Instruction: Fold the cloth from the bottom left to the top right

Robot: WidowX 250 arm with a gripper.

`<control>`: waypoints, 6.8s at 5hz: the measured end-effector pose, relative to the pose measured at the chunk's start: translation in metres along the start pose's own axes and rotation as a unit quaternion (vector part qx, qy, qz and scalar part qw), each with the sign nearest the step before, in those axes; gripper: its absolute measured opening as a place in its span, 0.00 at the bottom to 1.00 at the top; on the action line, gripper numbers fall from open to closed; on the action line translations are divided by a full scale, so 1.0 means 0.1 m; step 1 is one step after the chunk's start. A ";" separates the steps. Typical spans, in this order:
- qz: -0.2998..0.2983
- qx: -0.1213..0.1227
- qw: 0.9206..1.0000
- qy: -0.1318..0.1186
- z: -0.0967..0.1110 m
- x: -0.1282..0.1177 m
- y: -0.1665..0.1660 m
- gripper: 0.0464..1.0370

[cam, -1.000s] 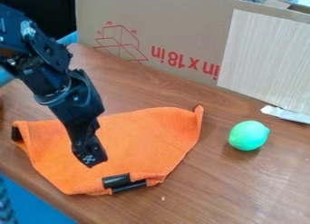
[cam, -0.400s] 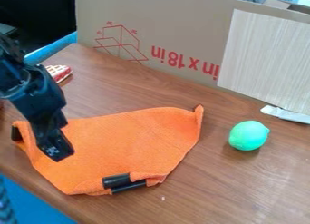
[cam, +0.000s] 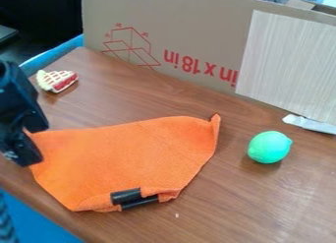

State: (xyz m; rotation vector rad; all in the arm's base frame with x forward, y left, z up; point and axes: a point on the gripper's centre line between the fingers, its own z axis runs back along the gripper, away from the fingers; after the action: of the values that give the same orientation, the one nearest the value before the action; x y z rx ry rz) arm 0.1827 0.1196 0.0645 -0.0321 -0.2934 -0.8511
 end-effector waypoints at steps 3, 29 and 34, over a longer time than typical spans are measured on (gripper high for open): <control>-0.051 0.027 0.998 -0.022 0.13 -0.44 0.13 0.96; 0.572 -0.228 0.775 0.139 -0.70 1.60 0.85 0.02; 0.663 -0.174 0.706 0.179 -1.23 2.29 0.63 0.49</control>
State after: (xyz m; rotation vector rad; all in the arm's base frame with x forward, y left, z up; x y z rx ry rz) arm 0.4019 -0.0246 0.0132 -0.3842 0.2924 0.5710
